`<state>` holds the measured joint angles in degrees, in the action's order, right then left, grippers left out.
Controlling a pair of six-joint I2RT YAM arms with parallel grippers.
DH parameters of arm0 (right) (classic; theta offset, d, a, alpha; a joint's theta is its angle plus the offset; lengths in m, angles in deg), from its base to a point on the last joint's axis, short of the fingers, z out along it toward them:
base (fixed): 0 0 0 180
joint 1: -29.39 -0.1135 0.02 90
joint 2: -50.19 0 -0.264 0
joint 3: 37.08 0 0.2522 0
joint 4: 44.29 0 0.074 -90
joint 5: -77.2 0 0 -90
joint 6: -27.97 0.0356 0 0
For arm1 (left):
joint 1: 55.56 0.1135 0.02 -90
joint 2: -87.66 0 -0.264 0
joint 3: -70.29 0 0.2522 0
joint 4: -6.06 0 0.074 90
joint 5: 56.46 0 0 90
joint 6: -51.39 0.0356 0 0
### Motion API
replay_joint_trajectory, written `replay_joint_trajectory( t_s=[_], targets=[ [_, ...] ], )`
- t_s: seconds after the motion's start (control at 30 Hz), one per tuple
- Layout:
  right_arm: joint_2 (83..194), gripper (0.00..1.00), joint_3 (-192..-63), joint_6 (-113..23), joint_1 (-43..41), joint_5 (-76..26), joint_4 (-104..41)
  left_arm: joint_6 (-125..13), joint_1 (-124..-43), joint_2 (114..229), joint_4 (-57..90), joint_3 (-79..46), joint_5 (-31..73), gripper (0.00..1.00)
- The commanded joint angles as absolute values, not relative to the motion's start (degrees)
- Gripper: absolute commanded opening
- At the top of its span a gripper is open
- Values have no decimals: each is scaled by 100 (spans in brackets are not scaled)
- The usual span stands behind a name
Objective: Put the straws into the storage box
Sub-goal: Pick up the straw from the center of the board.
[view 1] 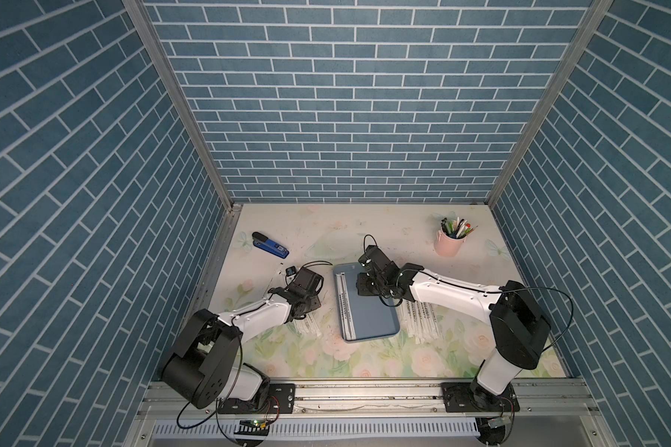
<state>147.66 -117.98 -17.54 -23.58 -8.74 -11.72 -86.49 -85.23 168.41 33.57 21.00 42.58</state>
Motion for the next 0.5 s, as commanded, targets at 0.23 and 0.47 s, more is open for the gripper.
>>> replay_joint_trajectory(
  t_s=[0.23,0.47],
  targets=[
    [14723,33,-11643,-1932,-2345,-704,-1183,-8572,-8575,17045,3188,2241,4330,23],
    [14673,33,-11585,-1911,-2330,-668,-1208,-8585,-8636,17107,3189,2147,4319,13]
  ],
)
